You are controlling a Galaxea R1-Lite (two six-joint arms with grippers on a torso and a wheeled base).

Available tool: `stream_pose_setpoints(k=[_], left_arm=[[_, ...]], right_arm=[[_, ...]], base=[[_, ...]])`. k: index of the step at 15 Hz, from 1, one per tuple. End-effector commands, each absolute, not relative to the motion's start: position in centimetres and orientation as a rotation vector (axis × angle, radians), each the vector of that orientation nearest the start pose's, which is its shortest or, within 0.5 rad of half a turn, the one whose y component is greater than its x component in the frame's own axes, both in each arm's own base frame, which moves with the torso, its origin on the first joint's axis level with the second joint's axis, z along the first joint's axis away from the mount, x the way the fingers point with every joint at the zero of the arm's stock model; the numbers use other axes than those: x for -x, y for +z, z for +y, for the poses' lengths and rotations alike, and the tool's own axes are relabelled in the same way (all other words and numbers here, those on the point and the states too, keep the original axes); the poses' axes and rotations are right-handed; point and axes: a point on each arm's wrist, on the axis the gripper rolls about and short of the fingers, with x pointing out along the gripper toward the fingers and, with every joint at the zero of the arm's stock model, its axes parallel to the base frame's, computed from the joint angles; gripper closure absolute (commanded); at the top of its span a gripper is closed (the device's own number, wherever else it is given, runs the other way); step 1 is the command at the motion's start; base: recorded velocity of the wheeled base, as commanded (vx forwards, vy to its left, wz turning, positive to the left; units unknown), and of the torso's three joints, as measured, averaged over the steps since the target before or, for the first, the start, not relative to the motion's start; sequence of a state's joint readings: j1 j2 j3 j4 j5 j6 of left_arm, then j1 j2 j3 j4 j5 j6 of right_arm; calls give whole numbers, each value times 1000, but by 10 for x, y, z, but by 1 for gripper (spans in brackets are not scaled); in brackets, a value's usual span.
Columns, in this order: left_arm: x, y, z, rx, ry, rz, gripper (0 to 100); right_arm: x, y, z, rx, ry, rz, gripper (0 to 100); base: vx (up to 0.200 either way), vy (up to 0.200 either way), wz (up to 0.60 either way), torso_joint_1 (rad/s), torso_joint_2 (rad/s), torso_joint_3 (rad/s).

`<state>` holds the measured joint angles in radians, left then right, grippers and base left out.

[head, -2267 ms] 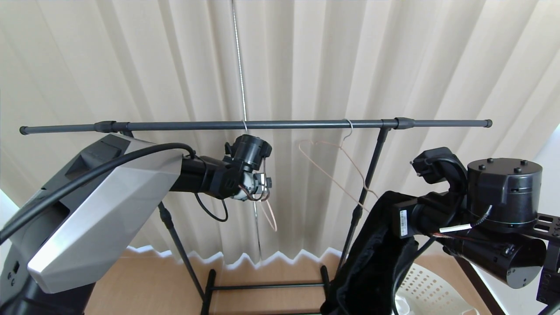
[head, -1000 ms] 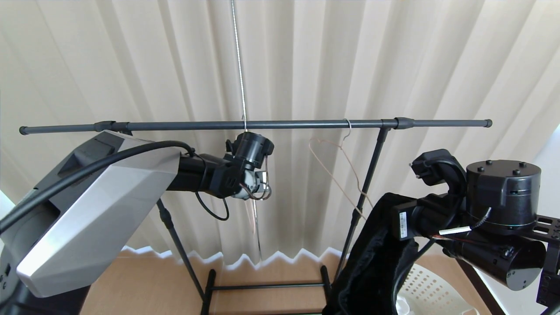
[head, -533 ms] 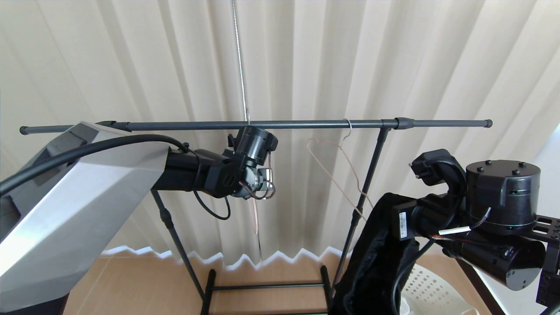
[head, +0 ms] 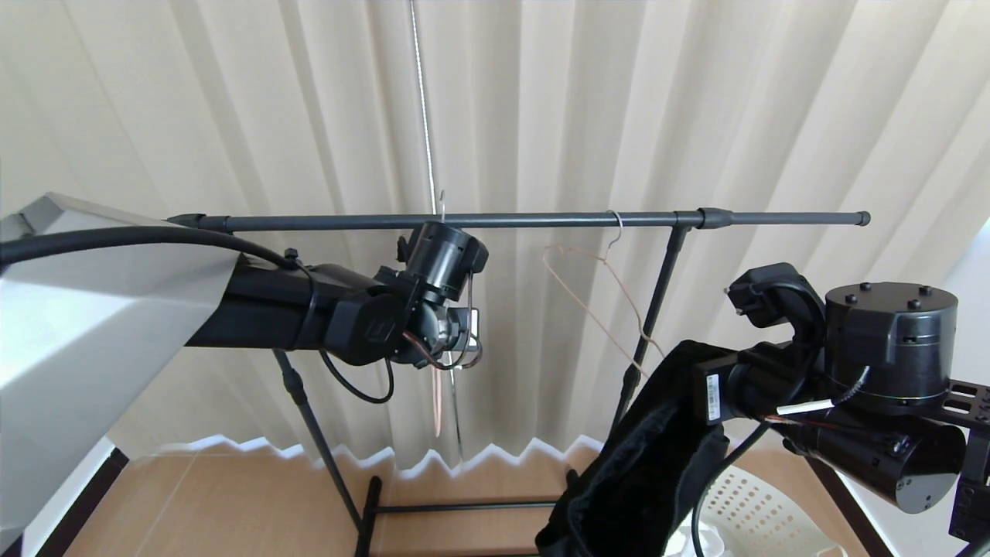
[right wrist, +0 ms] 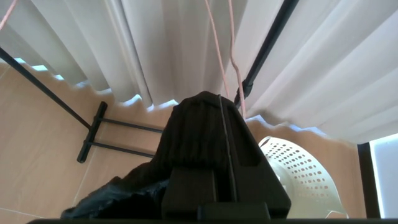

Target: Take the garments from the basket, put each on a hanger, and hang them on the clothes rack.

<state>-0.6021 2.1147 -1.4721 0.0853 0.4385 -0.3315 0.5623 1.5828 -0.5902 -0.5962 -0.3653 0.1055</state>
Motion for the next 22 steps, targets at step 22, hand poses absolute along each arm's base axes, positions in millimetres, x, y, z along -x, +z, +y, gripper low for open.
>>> stream_pose_setpoints(k=[22], left_arm=[[-272, 136, -196, -254, -241, 690, 100]], right_arm=[[-221, 154, 130, 76, 177, 370, 100]], base=[[0, 0, 0, 0, 0, 0]])
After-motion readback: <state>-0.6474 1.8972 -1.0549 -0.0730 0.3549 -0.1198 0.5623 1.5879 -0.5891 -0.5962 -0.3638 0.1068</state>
